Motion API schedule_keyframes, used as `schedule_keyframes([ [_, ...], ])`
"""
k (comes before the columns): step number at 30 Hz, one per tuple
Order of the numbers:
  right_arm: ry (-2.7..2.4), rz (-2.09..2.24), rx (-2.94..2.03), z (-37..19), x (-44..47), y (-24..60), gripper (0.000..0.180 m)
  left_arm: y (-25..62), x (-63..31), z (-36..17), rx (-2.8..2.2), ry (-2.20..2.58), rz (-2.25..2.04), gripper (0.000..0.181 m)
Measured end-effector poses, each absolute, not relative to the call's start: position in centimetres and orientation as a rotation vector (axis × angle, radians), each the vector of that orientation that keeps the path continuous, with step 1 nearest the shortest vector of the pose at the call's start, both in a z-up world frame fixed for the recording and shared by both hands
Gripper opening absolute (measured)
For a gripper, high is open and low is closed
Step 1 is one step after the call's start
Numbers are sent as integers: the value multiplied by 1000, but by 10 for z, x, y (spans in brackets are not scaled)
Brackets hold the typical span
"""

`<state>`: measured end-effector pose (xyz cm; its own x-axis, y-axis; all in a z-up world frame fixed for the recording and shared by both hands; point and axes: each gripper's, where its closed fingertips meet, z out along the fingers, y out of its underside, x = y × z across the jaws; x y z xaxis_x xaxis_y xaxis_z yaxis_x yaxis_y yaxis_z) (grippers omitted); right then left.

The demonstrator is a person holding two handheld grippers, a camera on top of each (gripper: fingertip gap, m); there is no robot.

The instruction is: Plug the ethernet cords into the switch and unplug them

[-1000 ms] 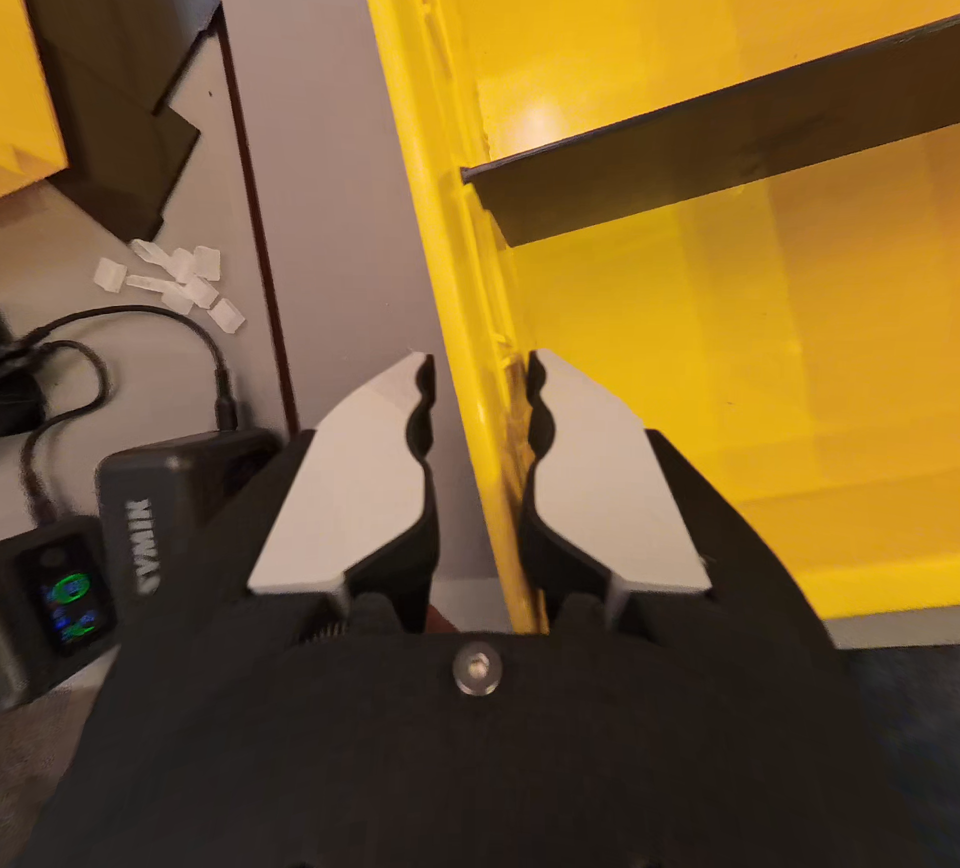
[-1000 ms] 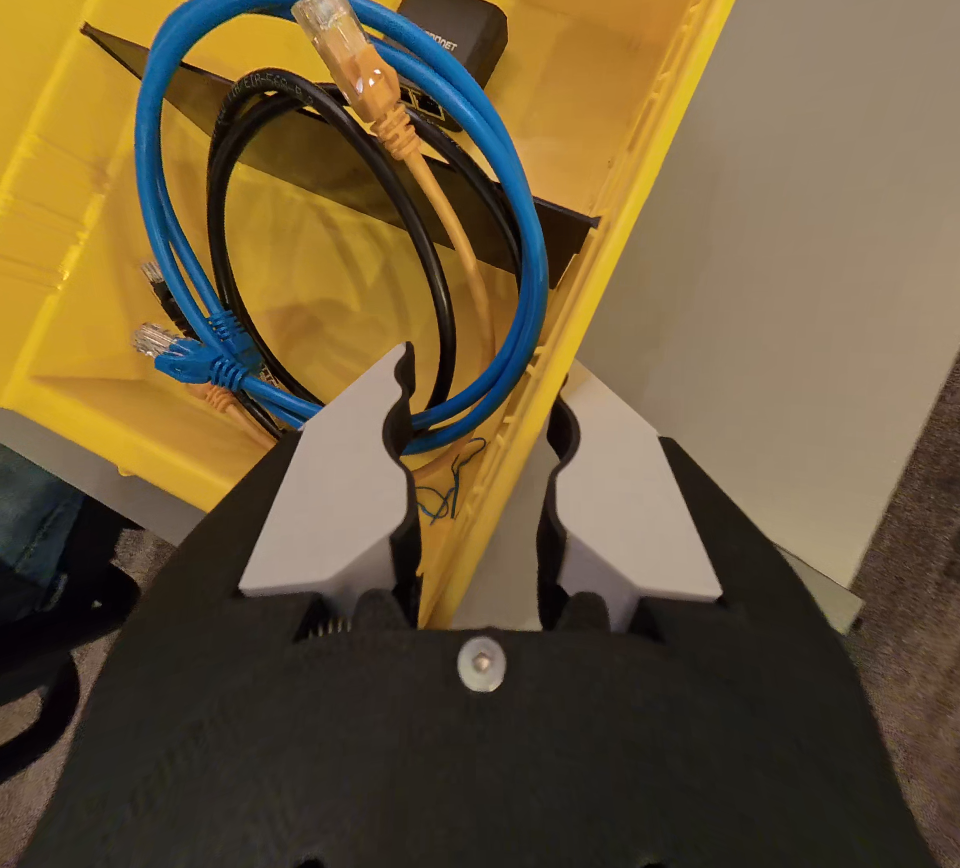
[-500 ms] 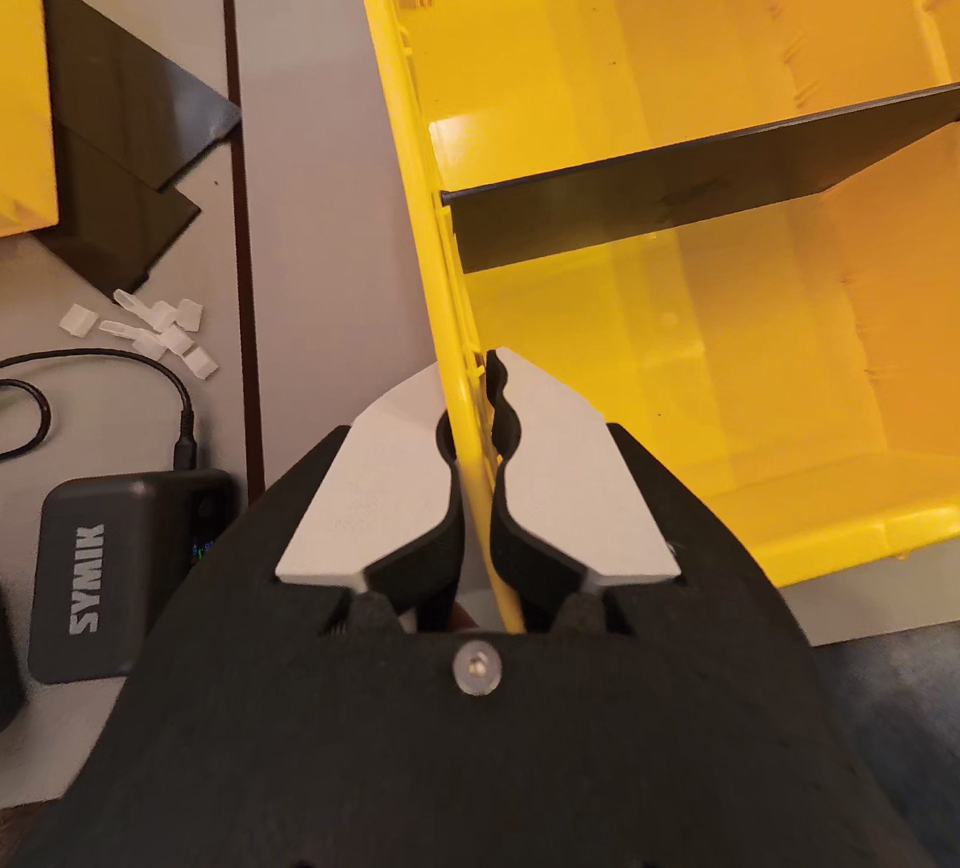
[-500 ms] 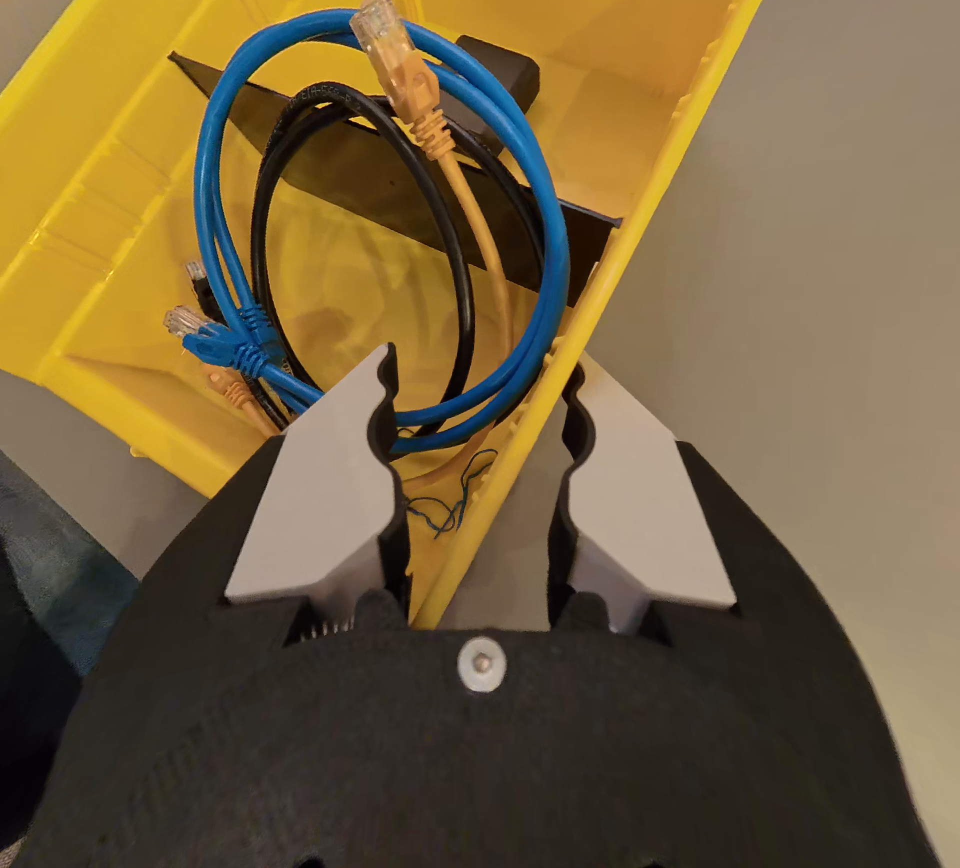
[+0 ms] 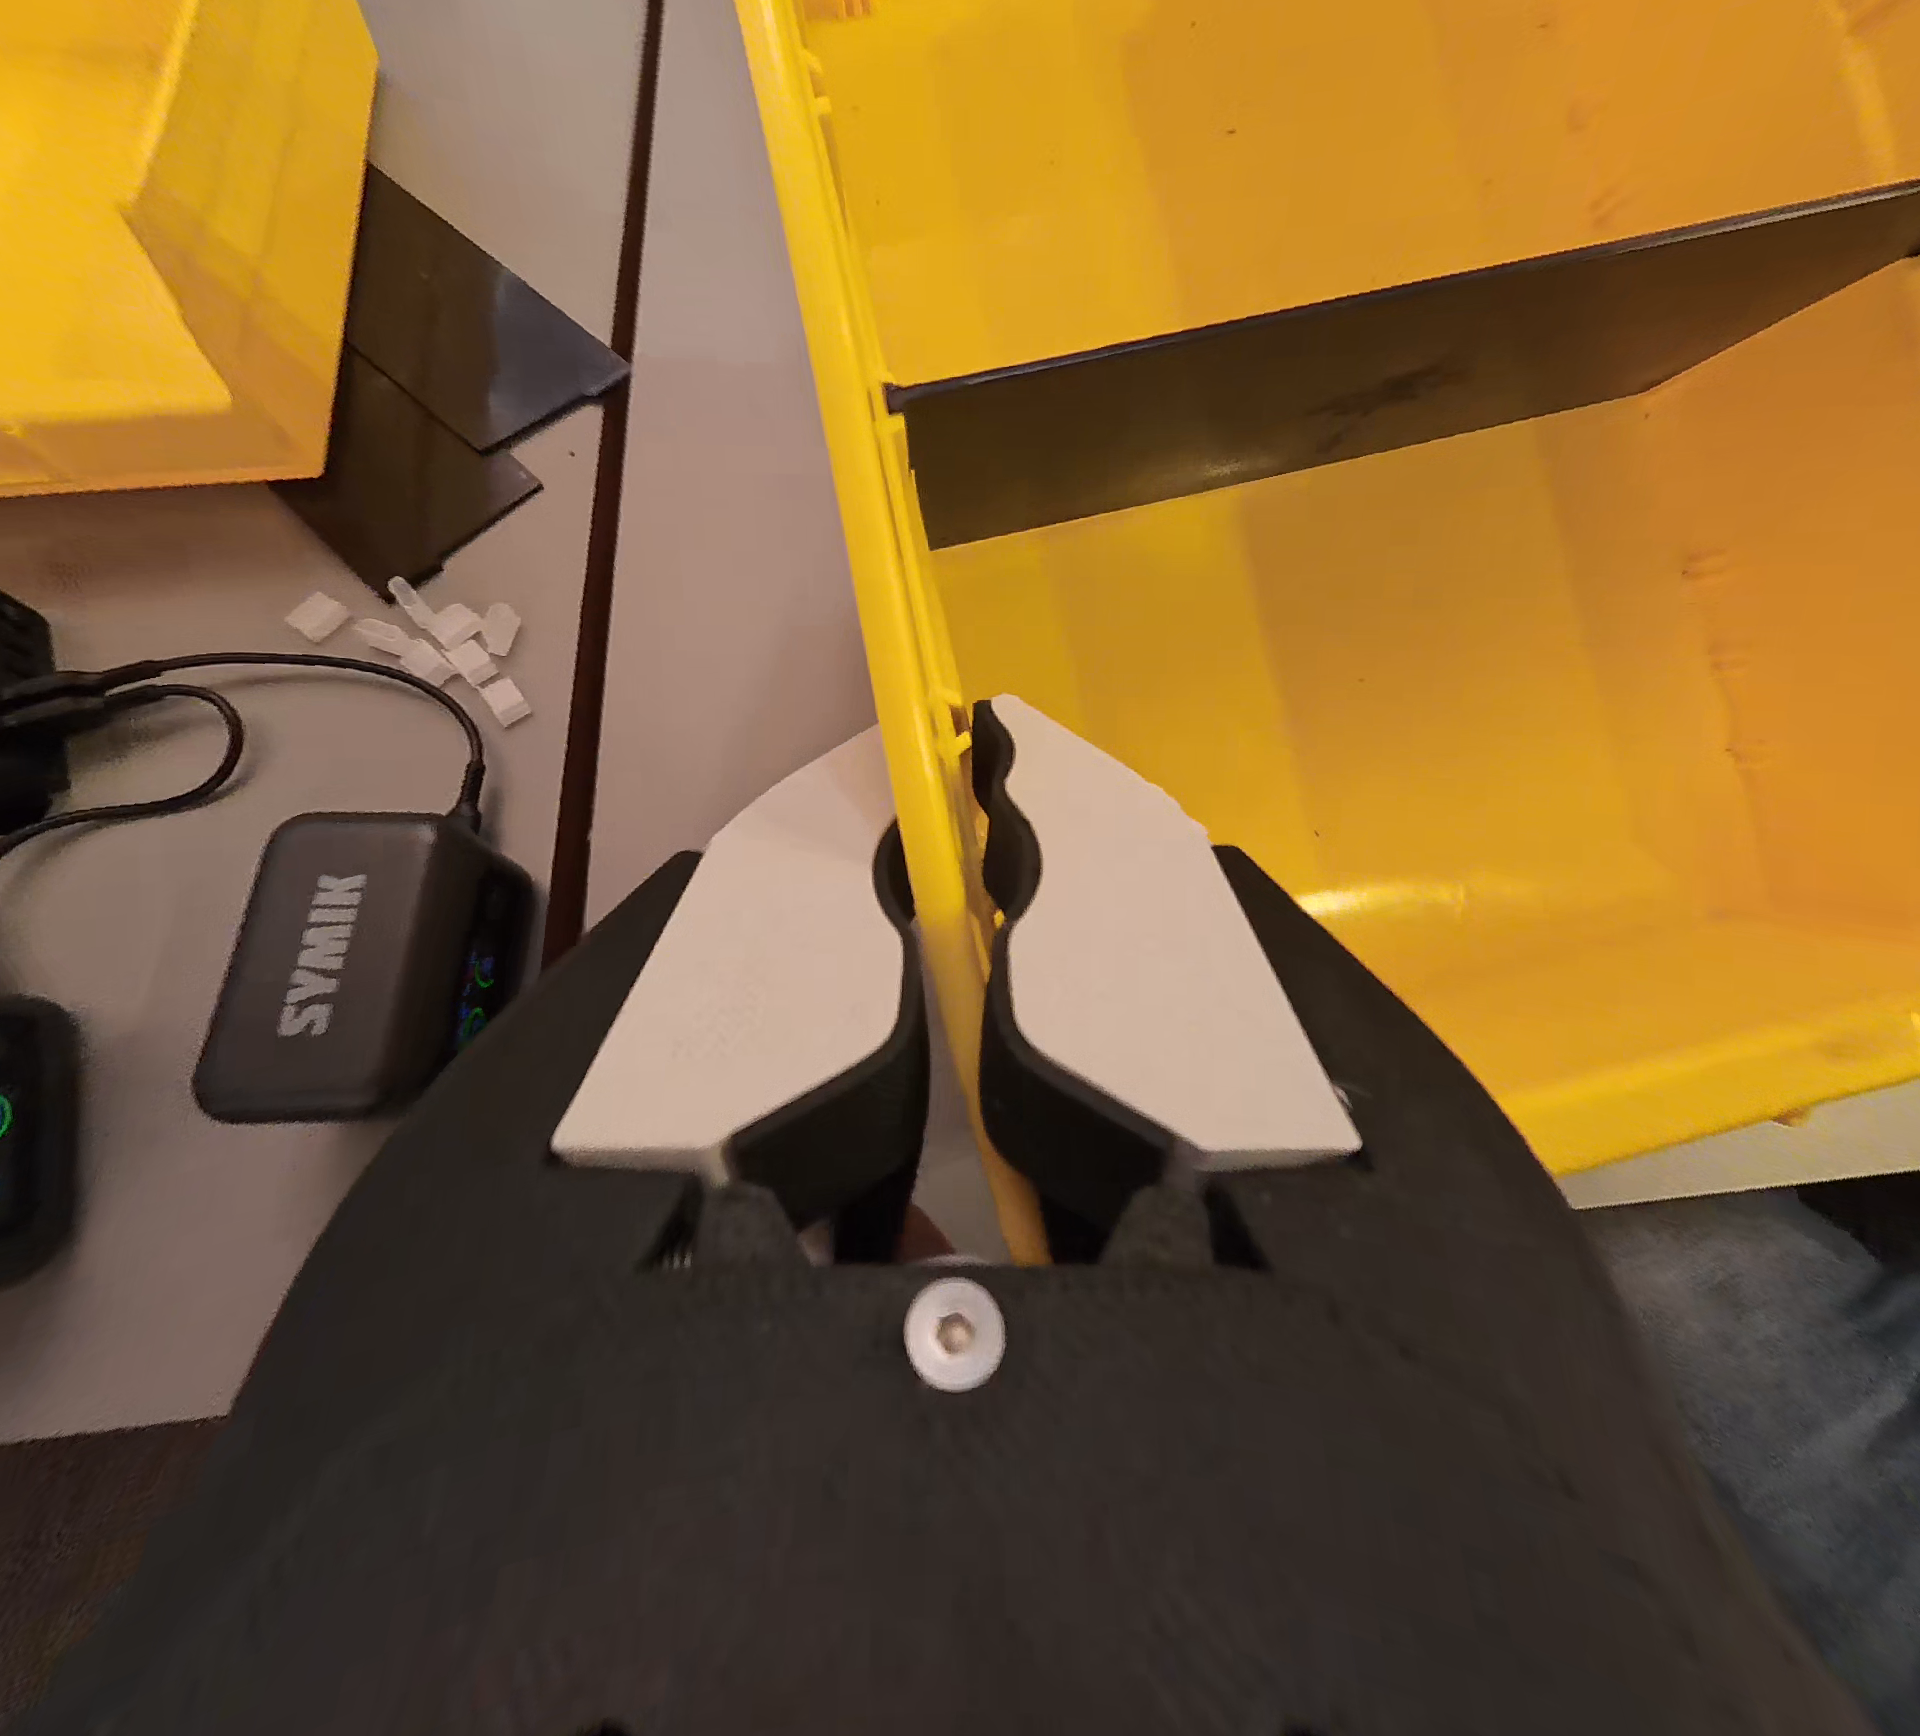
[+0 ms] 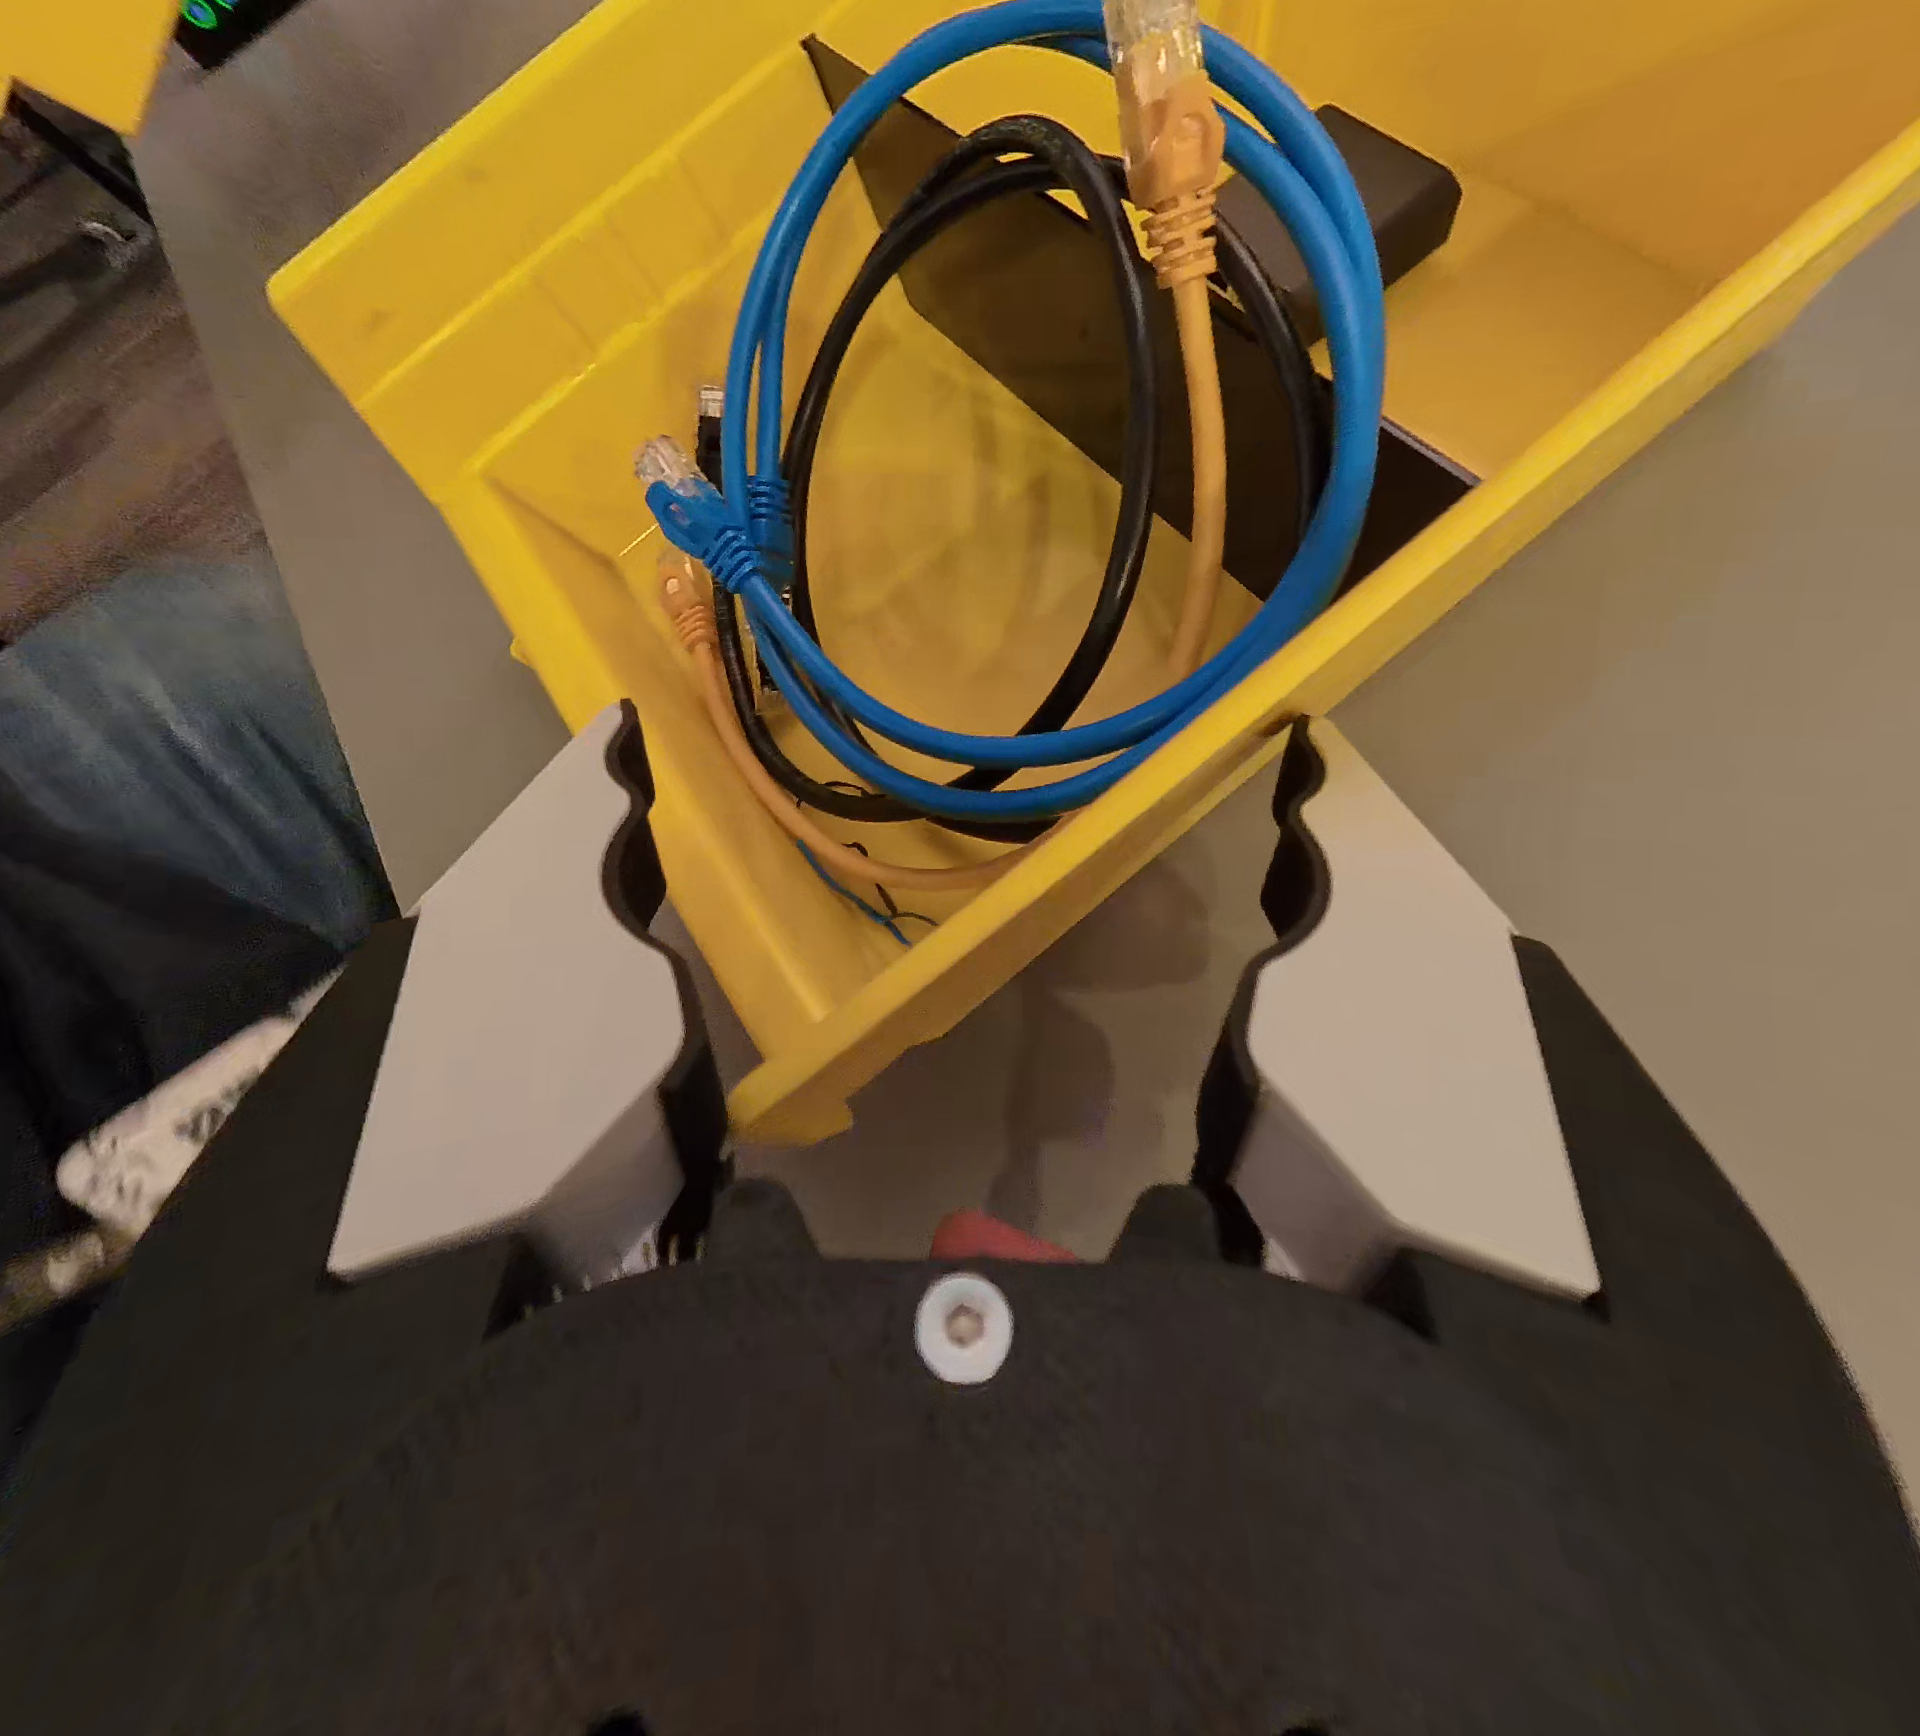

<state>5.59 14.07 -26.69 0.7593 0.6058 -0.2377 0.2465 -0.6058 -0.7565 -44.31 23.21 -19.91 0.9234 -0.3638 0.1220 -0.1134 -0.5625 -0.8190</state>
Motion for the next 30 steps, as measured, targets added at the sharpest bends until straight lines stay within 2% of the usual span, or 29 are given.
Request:
schedule_keyframes([
  [3, -701, 666, -2181, -267, 0, 155, 118, 229, -453, -182, -2117, 319, -329, 5],
  [9, -902, 791, -2130, -270, -107, 179, 127, 218, -479, -132, -1995, 289, -250, 5],
  [14, -932, 831, -2062, -245, -125, 187, 124, 205, -466, -92, -1910, 335, -219, 5],
  [18, -889, 852, -1970, -205, -91, 171, 123, 207, -407, -80, -1858, 424, -279, 4],
  [24, -749, 870, -1784, -136, -17, 116, 116, 221, -266, -99, -1814, 631, -329, 5],
  [30, -542, 806, -1761, -132, 18, 63, 111, 216, -119, -133, -1820, 893, -389, 5],
])
